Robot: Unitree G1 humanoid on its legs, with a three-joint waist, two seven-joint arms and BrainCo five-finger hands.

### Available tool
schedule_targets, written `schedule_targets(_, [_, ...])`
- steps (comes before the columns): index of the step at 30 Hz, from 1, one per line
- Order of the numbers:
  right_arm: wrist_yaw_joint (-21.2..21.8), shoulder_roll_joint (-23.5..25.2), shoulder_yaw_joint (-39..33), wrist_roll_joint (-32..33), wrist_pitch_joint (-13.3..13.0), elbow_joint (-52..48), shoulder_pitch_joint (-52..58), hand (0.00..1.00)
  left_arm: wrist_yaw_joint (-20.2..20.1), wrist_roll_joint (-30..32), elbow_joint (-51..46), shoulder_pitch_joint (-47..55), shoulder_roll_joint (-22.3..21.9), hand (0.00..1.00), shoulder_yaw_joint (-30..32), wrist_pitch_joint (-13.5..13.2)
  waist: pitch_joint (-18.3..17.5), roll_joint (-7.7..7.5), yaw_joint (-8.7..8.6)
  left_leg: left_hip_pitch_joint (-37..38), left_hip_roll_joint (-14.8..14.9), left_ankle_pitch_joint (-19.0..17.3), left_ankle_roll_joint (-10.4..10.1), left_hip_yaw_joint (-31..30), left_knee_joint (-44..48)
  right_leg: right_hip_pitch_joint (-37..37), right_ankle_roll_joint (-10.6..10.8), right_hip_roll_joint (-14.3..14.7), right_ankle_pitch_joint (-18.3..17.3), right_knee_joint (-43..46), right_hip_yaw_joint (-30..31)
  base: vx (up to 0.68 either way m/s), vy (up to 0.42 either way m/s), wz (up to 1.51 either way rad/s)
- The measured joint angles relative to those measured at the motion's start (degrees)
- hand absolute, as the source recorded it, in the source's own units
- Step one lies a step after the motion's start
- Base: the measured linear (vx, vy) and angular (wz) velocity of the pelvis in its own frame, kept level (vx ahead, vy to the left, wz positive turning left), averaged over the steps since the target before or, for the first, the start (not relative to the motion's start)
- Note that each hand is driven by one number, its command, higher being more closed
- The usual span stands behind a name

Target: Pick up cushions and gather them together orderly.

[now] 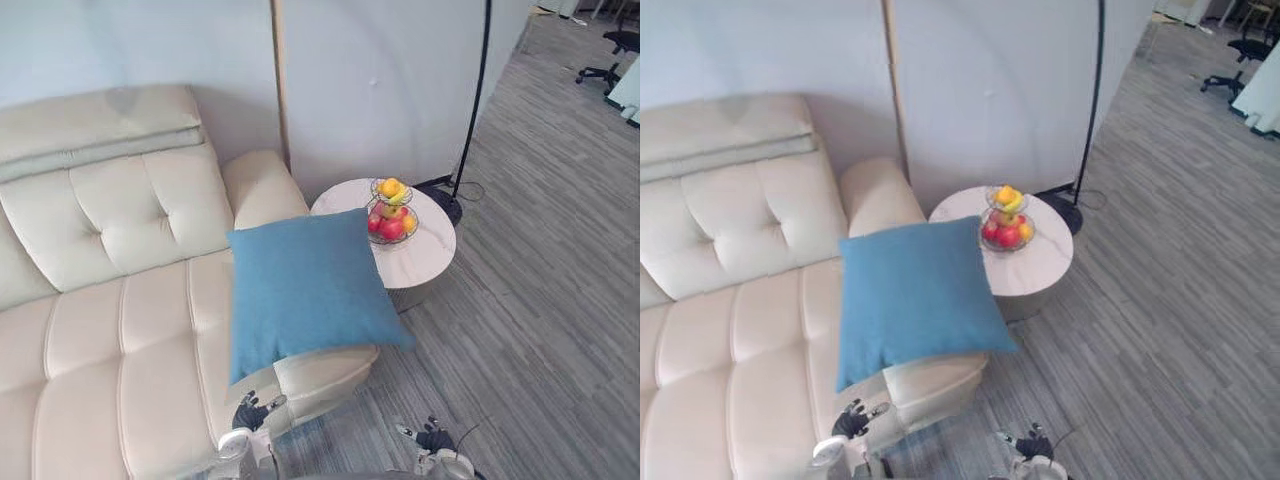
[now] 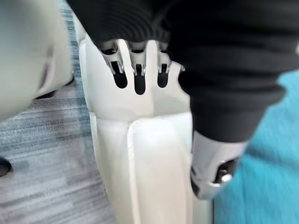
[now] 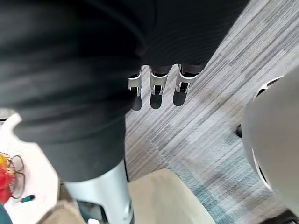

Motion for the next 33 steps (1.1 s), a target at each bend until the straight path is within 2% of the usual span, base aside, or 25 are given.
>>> schedule_targets(3, [-0.09, -0.24, -0.06, -0.02, -0.06, -0.01, 0.41, 0.0, 0.02, -0.01, 0.03, 1.22, 0.4, 0.0, -0.02, -0.03, -0.32, 0.77, -0.12, 4.92, -0.62, 1.46, 0.45, 0.65, -4.39, 1.76, 0.11, 0.02, 2.5, 0.73, 1.03, 0.11, 0.051, -0.01])
schedule_targets(4, [-0.1, -0.22, -0.05, -0.01, -0.15, -0.01, 0.51, 0.0, 0.04, -0.01, 0.1, 1.67, 0.43, 0.0, -0.01, -0.06, -0.68, 1.56, -0.11, 6.5, -0.67, 2.36, 0.31, 0.87, -6.6, 1.33, -0.35, 0.21, 3.26, 1.61, 1.84, 0.07, 0.035, 0.02])
schedule_targets(7, [-0.37, -0.24, -0.07, 0.05, -0.19, 0.0, 0.19, 0.0, 0.2, -0.12, 0.81, 2.0, 0.85, 0.0, 0.0, -0.14, -2.24, 0.51, -0.13, 7.29, -1.73, 4.67, -0.19, 0.6, -11.31, 1.68, 0.21, 0.27, 4.01, -0.7, 2.26, 0.04, -0.012, 0.07])
schedule_targets(10, [-0.98, -1.39, -0.18, 0.21, -0.18, -0.19, -0.61, 0.0, 1.13, -1.02, 0.85, 2.22, 1.62, 0.0, 0.15, -0.14, -2.0, 0.51, -0.2, 7.74, -2.54, 6.49, -0.21, -0.19, -13.38, 2.86, 0.08, 0.35, 4.12, -2.46, 2.26, 0.0, -0.066, 0.08])
schedule_targets(12, [-1.61, -2.94, -0.3, 0.38, -0.17, -0.97, -0.58, 0.0, 1.61, -2.32, 0.82, 2.6, 1.86, 0.0, 0.3, -0.16, -1.91, 0.73, -0.19, 8.45, -2.63, 7.66, -0.25, -0.54, -14.64, 3.15, -0.25, 0.54, 4.68, -3.1, 2.29, -0.01, -0.042, 0.07])
schedule_targets(15, [-2.42, -6.3, -2.81, 0.38, -0.5, -7.2, -1.26, 0.0, 2.34, -4.49, 0.76, 3.74, 2.35, 0.0, 2.18, -0.22, -1.62, 1.09, -0.21, 8.92, -3.05, 10.13, -0.31, -1.28, -17.72, 3.5, -0.16, 1.32, 6.17, -5.51, 2.54, -0.03, 0.0, 0.03])
schedule_targets(18, [-3.09, -9.75, -4.69, 0.25, -1.13, -9.86, -2.66, 0.0, 2.54, -5.86, 0.64, 5.36, 2.94, 0.0, 2.89, -0.21, -1.11, 1.47, -0.4, 8.85, -3.63, 11.22, -0.24, -2.74, -19.64, 3.4, -0.14, 1.32, 6.24, -6.68, 2.61, -0.06, -0.01, 0.07])
schedule_targets(22, [-3.77, -11.43, -4.68, 0.02, -1.33, -11.85, -3.57, 0.0, 2.61, -6.98, -0.63, 6.68, 4.08, 0.0, 3.0, -0.19, -0.81, 1.82, -0.61, 8.68, -4.17, 11.98, -0.07, -3.73, -21.07, 3.21, -0.13, 1.33, 6.24, -7.67, 2.81, -0.08, 0.018, 0.06])
schedule_targets(24, [-3.87, -12.66, -4.62, 0.04, -1.41, -14.15, -4.69, 0.0, 3.0, -8.4, -4.46, 6.76, 5.72, 0.0, 3.65, -0.25, -0.68, 2.12, -0.96, 6.9, -5.11, 13.92, 0.27, -6.0, -22.72, 1.74, -0.13, 0.99, 6.24, -8.56, 2.63, -0.13, 0.018, 0.21])
schedule_targets(28, [-3.88, -14.38, -4.35, 0.15, -1.51, -17.21, -6.78, 0.0, 3.79, -9.82, -11.9, 6.45, 9.1, 0.0, 4.05, -0.67, 0.22, 2.61, -1.01, 5.84, -5.95, 14.96, 0.32, -8.5, -23.8, 1.09, 0.06, 0.52, 6.04, -9.6, 2.25, -0.16, 0.033, 0.11])
schedule_targets(30, [-3.89, -15.11, -3.11, 0.58, -1.91, -19.69, -8.04, 0.0, 4.22, -11.0, -16.5, 5.99, 11.47, 0.0, 4.03, -1.44, 1.13, 2.07, -1.01, 4.77, -6.99, 14.97, 0.25, -9.01, -24.01, 0.87, 2.07, -0.7, 4.02, -10.36, 2.22, -0.22, 0.031, 0.11])
schedule_targets(31, [-3.96, -16.07, -2.27, 0.78, -2.05, -20.79, -8.59, 0.0, 4.74, -11.59, -17.81, 4.74, 11.97, 0.0, 4.03, -1.47, 1.48, 2.47, -1.19, 3.93, -7.52, 15.03, 0.2, -9.99, -24.16, 0.08, 2.73, -0.92, 3.54, -10.39, 2.18, -0.23, 0.044, 0.12])
schedule_targets(33, [-3.98, -17.0, -1.39, 1.77, -2.1, -20.89, -9.91, 0.0, 5.06, -12.67, -20.84, 3.42, 12.16, 0.0, 3.99, -1.88, 1.76, 3.28, -1.15, 2.67, -7.74, 15.14, 0.0, -12.2, -24.18, -1.1, 2.7, -0.83, 3.39, -10.31, 2.06, -0.18, 0.056, 0.1])
